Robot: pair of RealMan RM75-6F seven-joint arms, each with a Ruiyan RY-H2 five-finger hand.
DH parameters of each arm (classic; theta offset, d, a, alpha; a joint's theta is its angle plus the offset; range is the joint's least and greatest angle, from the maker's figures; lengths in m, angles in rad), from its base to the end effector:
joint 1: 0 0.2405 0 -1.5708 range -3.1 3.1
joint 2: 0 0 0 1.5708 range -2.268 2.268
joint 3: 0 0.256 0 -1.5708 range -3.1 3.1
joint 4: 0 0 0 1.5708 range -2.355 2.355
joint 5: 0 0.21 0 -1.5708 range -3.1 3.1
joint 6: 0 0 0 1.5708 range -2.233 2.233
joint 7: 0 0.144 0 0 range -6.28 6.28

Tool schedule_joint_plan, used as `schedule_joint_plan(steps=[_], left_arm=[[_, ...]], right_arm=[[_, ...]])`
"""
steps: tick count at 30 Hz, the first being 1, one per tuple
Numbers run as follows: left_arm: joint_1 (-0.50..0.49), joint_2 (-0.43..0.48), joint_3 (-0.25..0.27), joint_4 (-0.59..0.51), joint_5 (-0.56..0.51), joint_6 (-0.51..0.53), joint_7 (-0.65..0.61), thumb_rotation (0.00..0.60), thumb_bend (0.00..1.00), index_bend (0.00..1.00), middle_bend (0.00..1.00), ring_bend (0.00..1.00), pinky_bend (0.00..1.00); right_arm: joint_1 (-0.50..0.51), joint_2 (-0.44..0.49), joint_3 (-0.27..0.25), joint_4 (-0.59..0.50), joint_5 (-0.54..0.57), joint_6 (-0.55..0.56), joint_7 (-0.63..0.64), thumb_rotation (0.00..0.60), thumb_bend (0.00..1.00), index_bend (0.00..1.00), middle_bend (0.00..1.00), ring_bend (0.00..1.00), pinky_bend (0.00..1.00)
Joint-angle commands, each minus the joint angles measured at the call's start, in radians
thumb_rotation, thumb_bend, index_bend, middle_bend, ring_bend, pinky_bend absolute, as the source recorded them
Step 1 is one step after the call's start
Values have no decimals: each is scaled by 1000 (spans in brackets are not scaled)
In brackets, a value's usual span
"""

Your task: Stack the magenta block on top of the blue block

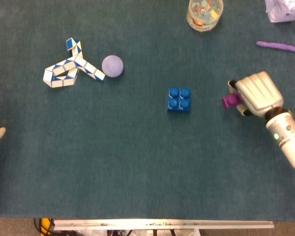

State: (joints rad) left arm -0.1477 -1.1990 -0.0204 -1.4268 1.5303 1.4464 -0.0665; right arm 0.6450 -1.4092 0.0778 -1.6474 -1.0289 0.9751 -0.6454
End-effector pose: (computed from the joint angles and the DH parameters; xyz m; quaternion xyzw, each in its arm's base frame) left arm -0.3293 0.1979 0.1409 -0.6303 -0.3706 -0.3796 0.5668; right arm -0.1945 -0.3024 0.0059 0.7896 -0.3314 0.2432 0.4556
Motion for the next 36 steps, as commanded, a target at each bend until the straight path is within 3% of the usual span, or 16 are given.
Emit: schedule_joint_plan(steps=[1, 17, 36], left_arm=[[1, 2, 1, -4, 2, 3, 2, 600, 149, 205, 165, 157, 162], [8, 11, 6, -17, 13, 15, 9, 600, 149, 205, 164, 157, 162], [14, 9, 6, -16, 12, 20, 11, 600, 149, 204, 165, 157, 162]], right_arm=[[38, 47, 39, -73, 46, -30, 2, 600, 249, 551, 1000, 1000, 1000], [191, 25, 79, -157, 287, -18, -132, 600, 249, 551, 1000, 1000, 1000], [344, -96, 97, -99, 496, 40, -216, 600, 249, 551, 1000, 1000, 1000]])
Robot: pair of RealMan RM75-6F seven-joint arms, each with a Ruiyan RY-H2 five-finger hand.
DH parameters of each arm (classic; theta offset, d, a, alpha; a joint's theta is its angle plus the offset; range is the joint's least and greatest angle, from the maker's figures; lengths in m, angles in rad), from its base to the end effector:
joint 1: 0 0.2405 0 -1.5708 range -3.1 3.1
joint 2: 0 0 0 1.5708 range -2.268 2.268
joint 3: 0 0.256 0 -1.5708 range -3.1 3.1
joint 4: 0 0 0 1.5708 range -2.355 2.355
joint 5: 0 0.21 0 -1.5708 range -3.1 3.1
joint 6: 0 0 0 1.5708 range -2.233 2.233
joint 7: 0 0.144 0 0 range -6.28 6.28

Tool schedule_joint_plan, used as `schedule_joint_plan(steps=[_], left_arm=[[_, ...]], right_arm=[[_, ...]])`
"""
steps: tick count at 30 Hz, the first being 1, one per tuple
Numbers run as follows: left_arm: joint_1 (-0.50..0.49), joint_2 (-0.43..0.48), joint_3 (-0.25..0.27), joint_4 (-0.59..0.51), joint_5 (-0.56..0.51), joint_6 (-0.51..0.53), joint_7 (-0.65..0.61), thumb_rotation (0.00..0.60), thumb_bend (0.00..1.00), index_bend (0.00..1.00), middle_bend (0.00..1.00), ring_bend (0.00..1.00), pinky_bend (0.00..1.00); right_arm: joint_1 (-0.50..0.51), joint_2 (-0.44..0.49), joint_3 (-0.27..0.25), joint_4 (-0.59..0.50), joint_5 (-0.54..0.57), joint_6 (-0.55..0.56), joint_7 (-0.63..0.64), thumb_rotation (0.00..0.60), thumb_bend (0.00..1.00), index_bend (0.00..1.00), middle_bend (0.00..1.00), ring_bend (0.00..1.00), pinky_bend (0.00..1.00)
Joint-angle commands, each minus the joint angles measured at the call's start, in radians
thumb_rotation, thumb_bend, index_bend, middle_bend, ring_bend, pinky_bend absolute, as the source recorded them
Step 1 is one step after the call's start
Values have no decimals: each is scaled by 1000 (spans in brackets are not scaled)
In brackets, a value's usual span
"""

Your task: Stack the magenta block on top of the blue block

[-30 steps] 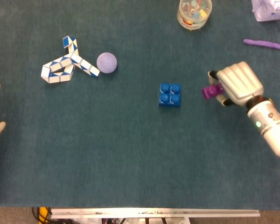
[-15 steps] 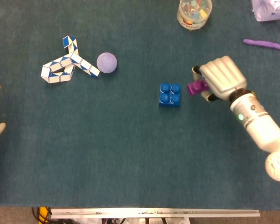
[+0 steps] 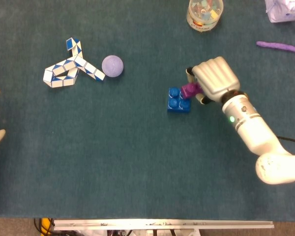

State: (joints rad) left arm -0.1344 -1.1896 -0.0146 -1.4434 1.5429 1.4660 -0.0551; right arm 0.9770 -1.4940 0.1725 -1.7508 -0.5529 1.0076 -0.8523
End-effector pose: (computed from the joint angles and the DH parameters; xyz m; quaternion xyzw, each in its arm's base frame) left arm -0.3272 0.1920 0.1431 -0.6308 -0.3664 -0.3809 0.5681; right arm -0.0883 -0.3356 -0.0205 0.7945 -0.3585 0.2473 0.4232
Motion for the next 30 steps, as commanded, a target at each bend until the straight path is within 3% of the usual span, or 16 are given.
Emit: schedule_joint_plan(steps=[1, 30], left_arm=[[1, 0, 0, 2, -1, 0, -1, 600, 149, 205, 165, 157, 162], [-2, -10, 2, 23, 0, -9, -4, 600, 149, 205, 165, 157, 162]], right_arm=[[20, -17, 4, 4, 35, 12, -13, 600, 249, 551, 1000, 1000, 1000], [117, -115, 10, 65, 212, 90, -66, 600, 247, 551, 1000, 1000, 1000]])
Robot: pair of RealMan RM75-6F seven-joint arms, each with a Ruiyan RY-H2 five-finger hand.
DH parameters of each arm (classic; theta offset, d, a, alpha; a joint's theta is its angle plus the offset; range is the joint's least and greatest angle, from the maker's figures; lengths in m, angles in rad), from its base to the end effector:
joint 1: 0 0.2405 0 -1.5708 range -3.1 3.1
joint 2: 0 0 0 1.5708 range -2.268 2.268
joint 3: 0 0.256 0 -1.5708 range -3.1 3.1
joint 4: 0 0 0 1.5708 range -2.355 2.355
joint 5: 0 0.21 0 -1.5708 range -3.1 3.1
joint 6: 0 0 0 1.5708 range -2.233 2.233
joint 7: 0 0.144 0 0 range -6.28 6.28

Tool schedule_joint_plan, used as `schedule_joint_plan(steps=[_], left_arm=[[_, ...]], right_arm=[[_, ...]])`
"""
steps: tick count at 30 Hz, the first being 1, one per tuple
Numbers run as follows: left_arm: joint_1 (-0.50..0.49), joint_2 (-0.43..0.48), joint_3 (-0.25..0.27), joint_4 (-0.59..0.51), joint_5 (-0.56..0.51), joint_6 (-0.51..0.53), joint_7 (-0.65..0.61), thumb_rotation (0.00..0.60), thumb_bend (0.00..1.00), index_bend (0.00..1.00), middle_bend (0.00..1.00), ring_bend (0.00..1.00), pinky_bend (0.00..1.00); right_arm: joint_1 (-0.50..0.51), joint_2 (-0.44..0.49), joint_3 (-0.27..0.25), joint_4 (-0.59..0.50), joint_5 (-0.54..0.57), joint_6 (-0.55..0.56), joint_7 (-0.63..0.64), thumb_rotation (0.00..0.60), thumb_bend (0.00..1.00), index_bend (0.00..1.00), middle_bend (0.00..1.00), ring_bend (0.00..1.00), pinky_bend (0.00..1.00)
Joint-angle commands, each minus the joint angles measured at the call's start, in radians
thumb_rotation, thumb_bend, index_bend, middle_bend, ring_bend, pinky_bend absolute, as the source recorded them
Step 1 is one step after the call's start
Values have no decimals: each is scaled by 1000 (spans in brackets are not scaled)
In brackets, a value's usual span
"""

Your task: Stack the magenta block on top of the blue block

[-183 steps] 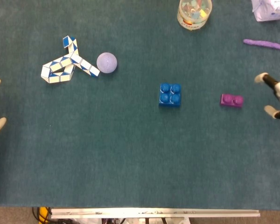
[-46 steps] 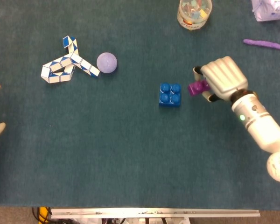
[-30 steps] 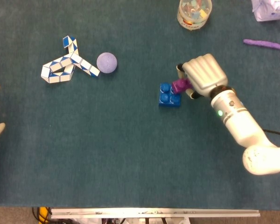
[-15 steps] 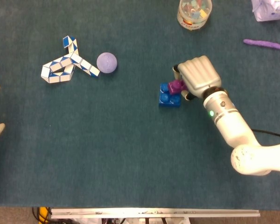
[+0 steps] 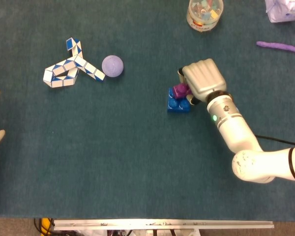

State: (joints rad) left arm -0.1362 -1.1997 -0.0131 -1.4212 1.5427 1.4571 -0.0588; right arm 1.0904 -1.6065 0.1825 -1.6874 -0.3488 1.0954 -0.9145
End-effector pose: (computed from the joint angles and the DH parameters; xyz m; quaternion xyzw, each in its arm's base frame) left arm -0.3309 0.1926 0.1408 -0.6340 -0.3664 -0.3755 0.5682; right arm -0.0695 -0.3397 -0.0469 0.7810 -0.3841 0.2190 0.4411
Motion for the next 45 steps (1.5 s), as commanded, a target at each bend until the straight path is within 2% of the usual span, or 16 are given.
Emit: schedule_joint_plan(steps=[1, 18, 45], left_arm=[[0, 0, 0, 1, 0, 0, -1, 600, 149, 205, 165, 157, 162], [1, -1, 1, 5, 4, 3, -4, 600, 149, 204, 165, 157, 162], [2, 1, 3, 10, 3, 1, -11, 600, 149, 205, 165, 157, 162]], right_arm=[[5, -4, -1, 2, 12, 3, -7, 600, 247, 551, 1000, 1000, 1000], [18, -13, -13, -10, 32, 16, -17, 600, 247, 550, 1000, 1000, 1000], [29, -32, -6, 17, 32, 28, -18, 600, 246, 459, 996, 1000, 1000]])
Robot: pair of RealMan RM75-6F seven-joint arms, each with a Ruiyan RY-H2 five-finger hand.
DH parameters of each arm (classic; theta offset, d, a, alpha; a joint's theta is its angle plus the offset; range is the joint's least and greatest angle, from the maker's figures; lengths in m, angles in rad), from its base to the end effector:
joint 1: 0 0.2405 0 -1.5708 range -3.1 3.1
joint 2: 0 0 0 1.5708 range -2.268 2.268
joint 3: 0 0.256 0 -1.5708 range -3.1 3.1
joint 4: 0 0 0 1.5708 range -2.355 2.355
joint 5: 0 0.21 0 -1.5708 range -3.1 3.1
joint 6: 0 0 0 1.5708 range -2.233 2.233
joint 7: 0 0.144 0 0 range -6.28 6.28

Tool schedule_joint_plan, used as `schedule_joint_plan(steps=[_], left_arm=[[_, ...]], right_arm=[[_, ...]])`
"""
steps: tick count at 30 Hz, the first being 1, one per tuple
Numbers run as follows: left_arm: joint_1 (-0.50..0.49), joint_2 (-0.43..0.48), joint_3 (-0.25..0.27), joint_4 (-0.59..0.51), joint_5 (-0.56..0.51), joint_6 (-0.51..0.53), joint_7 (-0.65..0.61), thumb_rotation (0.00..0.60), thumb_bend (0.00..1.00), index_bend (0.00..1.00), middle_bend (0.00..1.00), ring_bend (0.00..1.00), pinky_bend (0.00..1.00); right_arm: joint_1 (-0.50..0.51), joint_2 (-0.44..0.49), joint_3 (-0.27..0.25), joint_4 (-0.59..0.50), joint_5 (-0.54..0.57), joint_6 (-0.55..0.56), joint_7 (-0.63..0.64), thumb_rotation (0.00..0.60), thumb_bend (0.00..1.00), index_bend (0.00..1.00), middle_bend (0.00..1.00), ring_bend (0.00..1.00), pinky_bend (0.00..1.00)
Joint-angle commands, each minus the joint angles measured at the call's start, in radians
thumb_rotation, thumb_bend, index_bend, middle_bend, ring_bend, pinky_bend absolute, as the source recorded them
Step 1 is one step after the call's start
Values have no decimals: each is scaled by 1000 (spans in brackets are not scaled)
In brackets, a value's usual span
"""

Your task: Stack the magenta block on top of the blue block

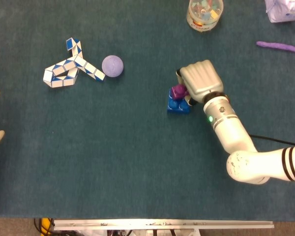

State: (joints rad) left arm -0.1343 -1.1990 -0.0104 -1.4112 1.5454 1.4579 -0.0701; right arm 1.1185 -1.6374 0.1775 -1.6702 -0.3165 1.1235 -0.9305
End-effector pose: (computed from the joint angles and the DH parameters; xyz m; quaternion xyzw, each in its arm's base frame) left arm -0.3331 0.1917 0.1417 -0.6344 -0.3672 -0.3748 0.5676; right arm -0.0647 -0.3387 -0.0539 0.7810 -0.3812 0.2121 0.4469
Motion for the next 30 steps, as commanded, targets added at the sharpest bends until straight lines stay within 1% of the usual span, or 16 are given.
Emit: schedule_joint_plan(steps=[1, 6, 16, 22, 30], left_arm=[[0, 0, 0, 0, 0, 1, -1, 600, 149, 205, 165, 157, 162], [1, -1, 0, 2, 0, 0, -2, 600, 149, 205, 165, 157, 162], [1, -1, 0, 3, 2, 2, -3, 600, 149, 205, 165, 157, 162], [4, 1, 0, 2, 0, 5, -6, 600, 149, 205, 165, 157, 162], [4, 2, 0, -2, 3, 8, -3, 600, 149, 205, 165, 157, 162]], right_arm=[[1, -2, -1, 0, 0, -1, -3, 600, 247, 451, 995, 1000, 1000], [2, -5, -4, -6, -3, 2, -8, 600, 246, 413, 993, 1000, 1000], [-2, -1, -3, -19, -7, 6, -5, 600, 246, 411, 993, 1000, 1000], [-4, 3, 1, -27, -25, 2, 8, 600, 246, 411, 993, 1000, 1000], [-19, 21, -11, -68, -68, 11, 25, 600, 246, 411, 985, 1000, 1000]])
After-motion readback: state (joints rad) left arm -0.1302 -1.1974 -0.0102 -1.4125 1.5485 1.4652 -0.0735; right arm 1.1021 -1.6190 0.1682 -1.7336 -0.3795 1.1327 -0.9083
